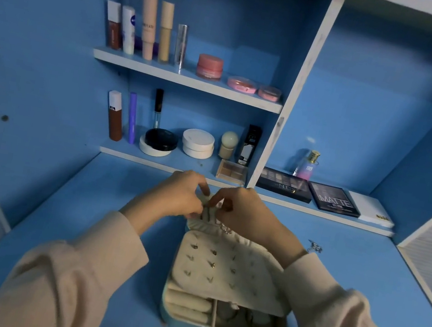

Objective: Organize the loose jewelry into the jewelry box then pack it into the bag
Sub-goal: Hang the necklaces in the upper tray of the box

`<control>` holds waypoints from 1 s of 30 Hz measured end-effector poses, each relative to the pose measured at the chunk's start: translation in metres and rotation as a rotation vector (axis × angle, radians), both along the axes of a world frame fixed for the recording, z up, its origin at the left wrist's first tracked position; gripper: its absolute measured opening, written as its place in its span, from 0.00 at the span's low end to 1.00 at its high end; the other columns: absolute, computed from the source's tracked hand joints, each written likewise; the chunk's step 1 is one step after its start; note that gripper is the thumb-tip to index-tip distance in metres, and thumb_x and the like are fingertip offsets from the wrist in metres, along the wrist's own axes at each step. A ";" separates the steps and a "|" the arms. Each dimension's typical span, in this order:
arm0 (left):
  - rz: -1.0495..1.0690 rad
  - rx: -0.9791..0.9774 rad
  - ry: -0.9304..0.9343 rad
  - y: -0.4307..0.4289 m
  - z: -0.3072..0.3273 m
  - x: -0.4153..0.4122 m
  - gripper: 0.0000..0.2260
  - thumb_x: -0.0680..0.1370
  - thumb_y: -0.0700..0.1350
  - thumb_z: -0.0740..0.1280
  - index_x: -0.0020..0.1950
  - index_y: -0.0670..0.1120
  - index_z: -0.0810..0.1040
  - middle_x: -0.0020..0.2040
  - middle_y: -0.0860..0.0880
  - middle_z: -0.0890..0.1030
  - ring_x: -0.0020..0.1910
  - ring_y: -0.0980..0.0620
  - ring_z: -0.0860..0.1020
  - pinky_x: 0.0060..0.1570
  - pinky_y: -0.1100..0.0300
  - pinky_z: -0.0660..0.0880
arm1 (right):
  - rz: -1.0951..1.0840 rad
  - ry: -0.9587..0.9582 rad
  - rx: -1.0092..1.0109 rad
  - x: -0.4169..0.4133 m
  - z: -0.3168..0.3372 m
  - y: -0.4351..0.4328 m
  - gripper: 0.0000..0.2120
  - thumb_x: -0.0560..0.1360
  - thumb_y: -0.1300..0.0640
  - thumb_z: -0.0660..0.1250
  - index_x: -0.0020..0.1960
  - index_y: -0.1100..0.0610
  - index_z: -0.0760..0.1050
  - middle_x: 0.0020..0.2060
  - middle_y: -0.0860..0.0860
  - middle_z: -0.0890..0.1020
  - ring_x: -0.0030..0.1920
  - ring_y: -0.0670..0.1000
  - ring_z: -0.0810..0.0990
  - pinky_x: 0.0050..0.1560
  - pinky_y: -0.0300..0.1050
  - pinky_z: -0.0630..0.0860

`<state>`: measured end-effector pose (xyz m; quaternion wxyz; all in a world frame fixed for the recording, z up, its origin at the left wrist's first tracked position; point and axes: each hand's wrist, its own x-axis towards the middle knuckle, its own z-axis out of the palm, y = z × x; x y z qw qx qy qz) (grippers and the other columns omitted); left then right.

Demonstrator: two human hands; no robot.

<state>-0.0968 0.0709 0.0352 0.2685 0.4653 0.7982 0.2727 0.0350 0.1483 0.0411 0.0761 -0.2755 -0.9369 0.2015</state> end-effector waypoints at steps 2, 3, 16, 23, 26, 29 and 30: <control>0.075 0.103 -0.261 -0.003 0.007 0.000 0.15 0.70 0.29 0.69 0.46 0.48 0.72 0.47 0.37 0.80 0.38 0.43 0.82 0.48 0.50 0.80 | -0.031 0.100 -0.092 0.001 0.007 -0.001 0.12 0.71 0.67 0.63 0.52 0.56 0.78 0.35 0.50 0.78 0.34 0.44 0.74 0.34 0.29 0.69; 0.104 0.157 -0.366 -0.003 0.010 0.001 0.16 0.70 0.28 0.69 0.46 0.48 0.71 0.49 0.36 0.80 0.38 0.43 0.81 0.47 0.50 0.80 | -0.047 0.154 -0.129 0.000 0.010 -0.001 0.12 0.71 0.68 0.63 0.51 0.56 0.77 0.36 0.51 0.80 0.32 0.41 0.74 0.32 0.27 0.68; -0.072 0.226 -0.209 -0.009 -0.009 -0.004 0.13 0.78 0.34 0.60 0.45 0.52 0.77 0.50 0.46 0.83 0.54 0.50 0.79 0.56 0.52 0.75 | 0.054 -0.097 0.024 0.025 0.002 0.006 0.08 0.72 0.62 0.68 0.47 0.55 0.83 0.40 0.48 0.83 0.36 0.41 0.74 0.38 0.23 0.67; 0.241 0.514 -0.259 -0.006 -0.050 -0.014 0.13 0.78 0.36 0.62 0.45 0.54 0.77 0.46 0.54 0.82 0.49 0.53 0.79 0.47 0.58 0.73 | 0.010 -0.178 0.097 0.026 -0.010 0.007 0.10 0.73 0.57 0.68 0.52 0.51 0.82 0.49 0.51 0.82 0.48 0.51 0.79 0.54 0.43 0.76; 0.289 0.593 -0.290 -0.008 -0.068 -0.009 0.11 0.79 0.38 0.63 0.47 0.55 0.76 0.48 0.53 0.81 0.51 0.53 0.78 0.48 0.61 0.72 | 0.023 -0.201 0.125 0.024 -0.012 0.007 0.09 0.73 0.56 0.67 0.51 0.52 0.81 0.49 0.52 0.82 0.49 0.53 0.79 0.54 0.49 0.77; 0.317 0.657 -0.268 -0.008 -0.078 -0.008 0.13 0.79 0.37 0.62 0.46 0.56 0.75 0.47 0.55 0.80 0.52 0.54 0.78 0.52 0.60 0.73 | 0.045 -0.184 0.142 0.023 -0.012 0.007 0.09 0.73 0.58 0.65 0.50 0.54 0.81 0.48 0.52 0.82 0.49 0.53 0.79 0.53 0.49 0.77; 0.319 0.662 -0.260 -0.008 -0.079 -0.009 0.12 0.79 0.37 0.61 0.47 0.55 0.75 0.47 0.55 0.81 0.52 0.54 0.78 0.52 0.60 0.73 | 0.052 -0.162 0.149 0.022 -0.012 0.008 0.09 0.73 0.59 0.65 0.49 0.55 0.82 0.47 0.52 0.83 0.48 0.52 0.79 0.52 0.47 0.77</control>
